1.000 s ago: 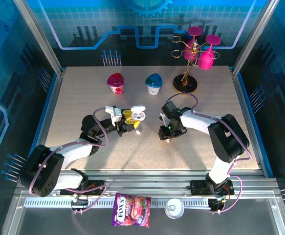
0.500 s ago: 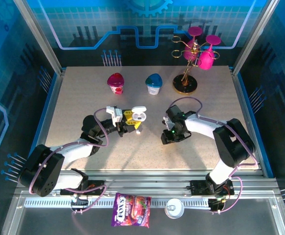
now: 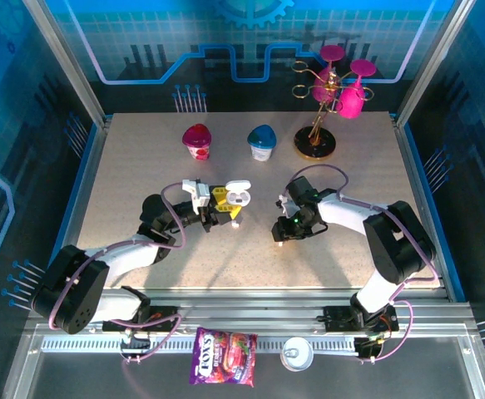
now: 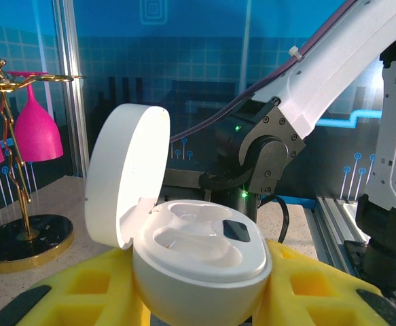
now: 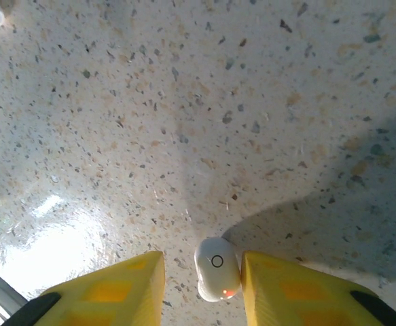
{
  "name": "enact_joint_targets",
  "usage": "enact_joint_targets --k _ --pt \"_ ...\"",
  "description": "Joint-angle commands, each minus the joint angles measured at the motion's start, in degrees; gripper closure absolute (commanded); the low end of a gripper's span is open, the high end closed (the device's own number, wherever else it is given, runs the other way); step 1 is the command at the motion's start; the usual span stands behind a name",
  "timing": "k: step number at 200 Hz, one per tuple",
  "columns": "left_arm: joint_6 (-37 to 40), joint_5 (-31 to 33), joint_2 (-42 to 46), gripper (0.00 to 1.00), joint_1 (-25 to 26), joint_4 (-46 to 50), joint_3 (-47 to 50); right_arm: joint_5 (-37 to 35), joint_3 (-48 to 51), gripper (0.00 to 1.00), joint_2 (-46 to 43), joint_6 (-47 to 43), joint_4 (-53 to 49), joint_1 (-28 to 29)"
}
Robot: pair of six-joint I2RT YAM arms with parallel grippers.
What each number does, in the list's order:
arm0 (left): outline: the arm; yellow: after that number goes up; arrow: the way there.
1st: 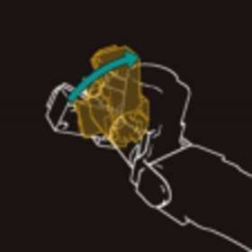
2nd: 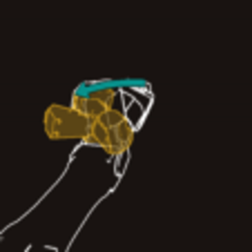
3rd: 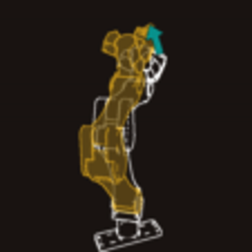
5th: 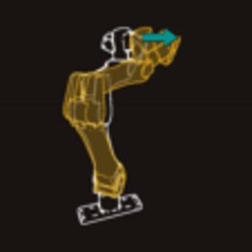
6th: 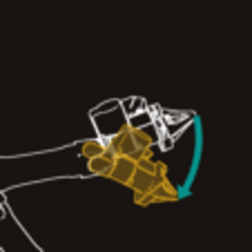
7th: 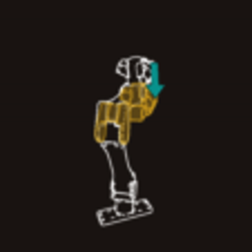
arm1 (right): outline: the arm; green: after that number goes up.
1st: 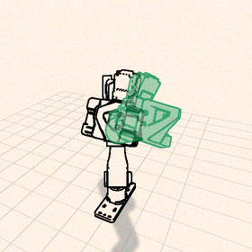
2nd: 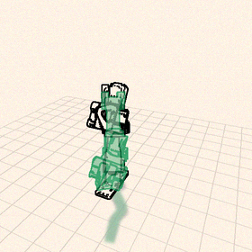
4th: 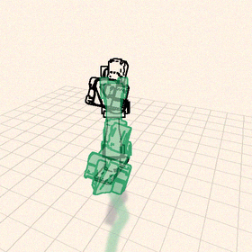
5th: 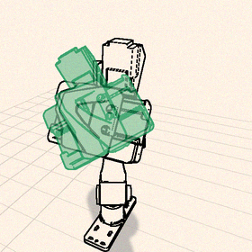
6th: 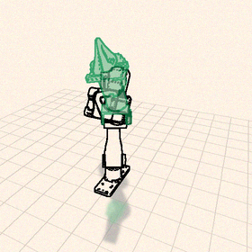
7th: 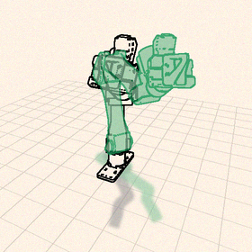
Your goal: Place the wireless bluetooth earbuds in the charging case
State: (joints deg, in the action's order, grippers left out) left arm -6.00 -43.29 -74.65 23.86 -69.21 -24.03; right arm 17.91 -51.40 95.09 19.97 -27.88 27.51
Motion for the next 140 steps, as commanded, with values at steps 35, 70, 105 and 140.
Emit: enact_joint_targets --k 35,70,105,140 --pt "0.73 -0.47 -0.47 0.70 0.45 -0.13 -2.10 2.55 0.68 0.69 -0.23 0.20 0.29 -0.90" --pt "0.73 -0.46 -0.54 0.70 0.48 -0.16 -2.17 2.22 0.45 0.71 0.96 -0.27 -0.21 -0.88" --pt "0.71 -0.48 -0.49 0.70 0.49 0.00 -2.36 1.33 -0.44 0.73 1.74 -0.76 -1.12 -0.93" --pt "0.72 -0.48 -0.58 0.70 0.49 0.08 -2.56 0.74 -1.05 0.74 2.75 -0.98 -1.56 -0.89"
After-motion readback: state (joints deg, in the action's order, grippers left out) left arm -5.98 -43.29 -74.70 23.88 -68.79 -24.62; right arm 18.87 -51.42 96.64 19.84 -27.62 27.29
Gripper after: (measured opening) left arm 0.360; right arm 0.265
